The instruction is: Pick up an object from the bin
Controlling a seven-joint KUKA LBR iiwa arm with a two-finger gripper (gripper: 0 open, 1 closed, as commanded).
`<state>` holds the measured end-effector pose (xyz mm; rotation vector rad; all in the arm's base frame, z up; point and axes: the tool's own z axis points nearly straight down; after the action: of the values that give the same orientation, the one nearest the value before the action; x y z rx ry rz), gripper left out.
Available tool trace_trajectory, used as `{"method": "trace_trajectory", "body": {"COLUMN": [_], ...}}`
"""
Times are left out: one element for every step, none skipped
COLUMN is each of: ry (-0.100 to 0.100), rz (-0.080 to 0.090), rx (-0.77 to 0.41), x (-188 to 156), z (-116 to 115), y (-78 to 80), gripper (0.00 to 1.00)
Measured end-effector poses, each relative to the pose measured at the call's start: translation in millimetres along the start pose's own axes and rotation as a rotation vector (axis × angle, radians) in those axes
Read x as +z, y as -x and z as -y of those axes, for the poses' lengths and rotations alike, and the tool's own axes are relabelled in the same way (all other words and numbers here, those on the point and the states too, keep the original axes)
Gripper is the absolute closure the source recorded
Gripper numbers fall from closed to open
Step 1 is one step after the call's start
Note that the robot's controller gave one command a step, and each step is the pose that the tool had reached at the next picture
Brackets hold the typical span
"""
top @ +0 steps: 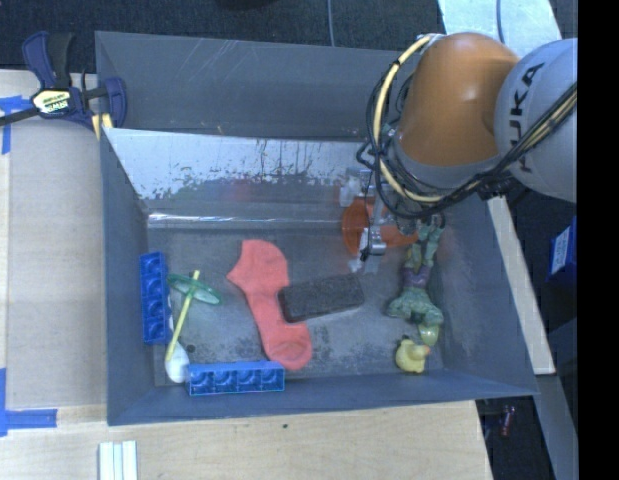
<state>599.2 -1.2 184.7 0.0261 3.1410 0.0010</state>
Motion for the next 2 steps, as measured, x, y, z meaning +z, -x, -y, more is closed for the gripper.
{"method": "trace_trajectory", "body": {"ry": [-0.002, -0.002], "rz": [0.013, 0.014], "rx": [0.023, -0.028], "x": [53.7, 26.3], "z": [-12.6, -12.3], "y": [-0.9, -15.5], "gripper": [0.0, 0.0]}}
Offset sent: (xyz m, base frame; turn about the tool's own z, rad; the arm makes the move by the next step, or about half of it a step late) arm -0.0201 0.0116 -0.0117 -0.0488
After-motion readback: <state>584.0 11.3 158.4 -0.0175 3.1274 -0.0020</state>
